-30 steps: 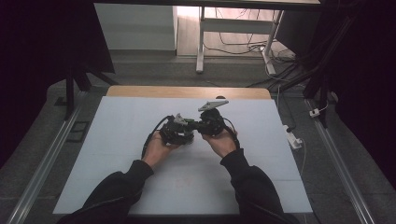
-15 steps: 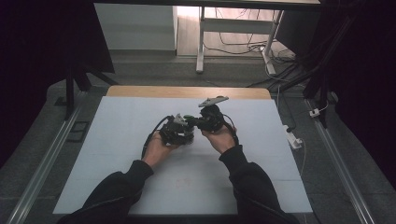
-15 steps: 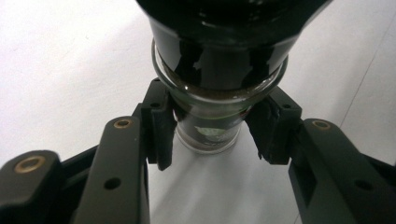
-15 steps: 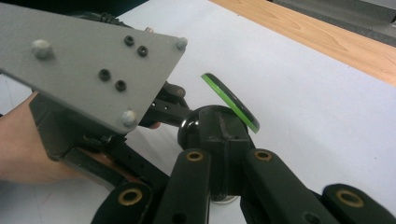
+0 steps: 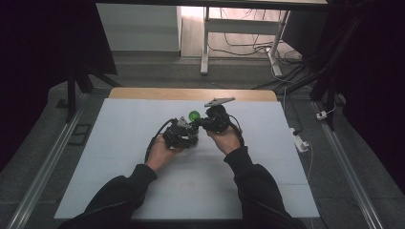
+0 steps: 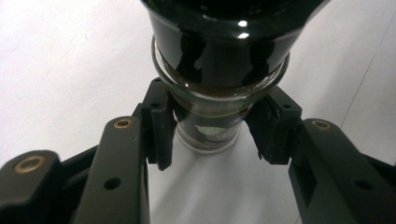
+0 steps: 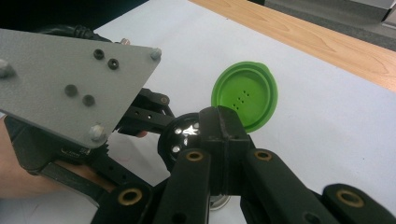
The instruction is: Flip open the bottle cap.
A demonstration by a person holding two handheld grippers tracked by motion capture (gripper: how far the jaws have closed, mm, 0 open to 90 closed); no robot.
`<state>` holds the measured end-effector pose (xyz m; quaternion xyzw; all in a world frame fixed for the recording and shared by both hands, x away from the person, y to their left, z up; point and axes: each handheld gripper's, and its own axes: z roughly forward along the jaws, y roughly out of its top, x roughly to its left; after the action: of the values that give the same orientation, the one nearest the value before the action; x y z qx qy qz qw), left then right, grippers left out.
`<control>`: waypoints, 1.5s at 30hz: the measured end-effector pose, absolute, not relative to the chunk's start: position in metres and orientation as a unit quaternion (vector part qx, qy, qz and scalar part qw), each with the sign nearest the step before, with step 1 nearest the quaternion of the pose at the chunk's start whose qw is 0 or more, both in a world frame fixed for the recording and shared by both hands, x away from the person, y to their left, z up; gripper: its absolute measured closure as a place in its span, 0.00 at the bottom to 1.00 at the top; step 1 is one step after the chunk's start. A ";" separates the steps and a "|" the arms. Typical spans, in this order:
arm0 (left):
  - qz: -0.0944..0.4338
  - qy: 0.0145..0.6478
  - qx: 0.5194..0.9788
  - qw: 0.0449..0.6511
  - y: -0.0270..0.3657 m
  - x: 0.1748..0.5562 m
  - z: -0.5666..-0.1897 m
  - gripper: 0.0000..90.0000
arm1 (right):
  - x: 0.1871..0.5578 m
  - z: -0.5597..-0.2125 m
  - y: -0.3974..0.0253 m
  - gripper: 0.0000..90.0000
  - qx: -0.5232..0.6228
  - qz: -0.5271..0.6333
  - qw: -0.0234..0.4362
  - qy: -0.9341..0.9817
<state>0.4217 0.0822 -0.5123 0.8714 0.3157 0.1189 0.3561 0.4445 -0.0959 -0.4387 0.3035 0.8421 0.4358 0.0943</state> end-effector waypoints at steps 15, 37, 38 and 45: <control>0.123 0.306 0.891 0.313 0.076 0.421 -0.522 0.53 | 0.434 -0.433 -0.103 0.90 0.301 0.442 0.098 0.839; 0.054 0.355 0.846 0.395 0.110 0.405 -0.495 0.19 | 0.410 -0.435 -0.116 0.49 0.312 0.429 0.092 0.843; 0.052 0.357 0.846 0.394 0.112 0.404 -0.494 0.18 | 0.408 -0.435 -0.117 0.47 0.310 0.428 0.090 0.844; 0.047 0.355 0.848 0.392 0.132 0.383 -0.487 0.12 | 0.393 -0.436 -0.120 0.36 0.304 0.431 0.084 0.846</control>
<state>0.3830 0.1323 -0.4873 0.8477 0.3546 0.0473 0.3916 0.3935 -0.1202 -0.4359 0.3040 0.8456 0.4308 0.0839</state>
